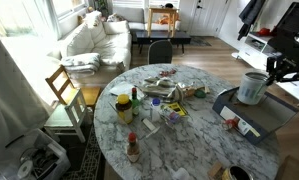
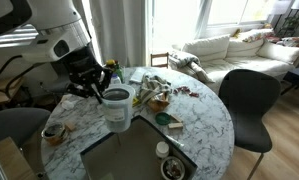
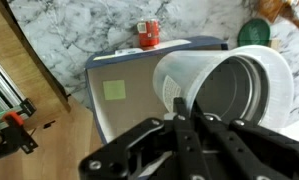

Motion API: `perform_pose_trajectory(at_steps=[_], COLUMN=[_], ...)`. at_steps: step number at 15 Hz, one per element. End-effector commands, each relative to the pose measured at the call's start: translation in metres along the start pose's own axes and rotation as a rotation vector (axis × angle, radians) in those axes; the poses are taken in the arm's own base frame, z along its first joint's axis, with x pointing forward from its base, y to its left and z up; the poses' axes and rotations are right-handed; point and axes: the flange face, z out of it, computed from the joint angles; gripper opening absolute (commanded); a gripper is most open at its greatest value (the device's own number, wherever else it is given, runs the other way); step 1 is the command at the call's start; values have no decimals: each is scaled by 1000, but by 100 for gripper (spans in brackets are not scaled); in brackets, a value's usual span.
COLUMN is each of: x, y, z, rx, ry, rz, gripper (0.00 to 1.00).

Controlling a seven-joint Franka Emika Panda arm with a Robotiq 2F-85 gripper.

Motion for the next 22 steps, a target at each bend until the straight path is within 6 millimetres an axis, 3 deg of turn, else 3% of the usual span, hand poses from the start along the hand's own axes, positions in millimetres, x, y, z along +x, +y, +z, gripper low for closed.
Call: perform_pose_trajectory(at_steps=[1, 9, 17, 18, 20, 22], x=[14, 10, 5, 5, 3, 5], y=[17, 21, 14, 14, 12, 9], z=[31, 108, 149, 153, 145, 124], rx=[28, 95, 88, 77, 84, 130], ry=[80, 4, -30, -23, -18, 18], rz=[129, 304, 369, 370, 365, 336], gripper=[2, 2, 2, 32, 37, 53])
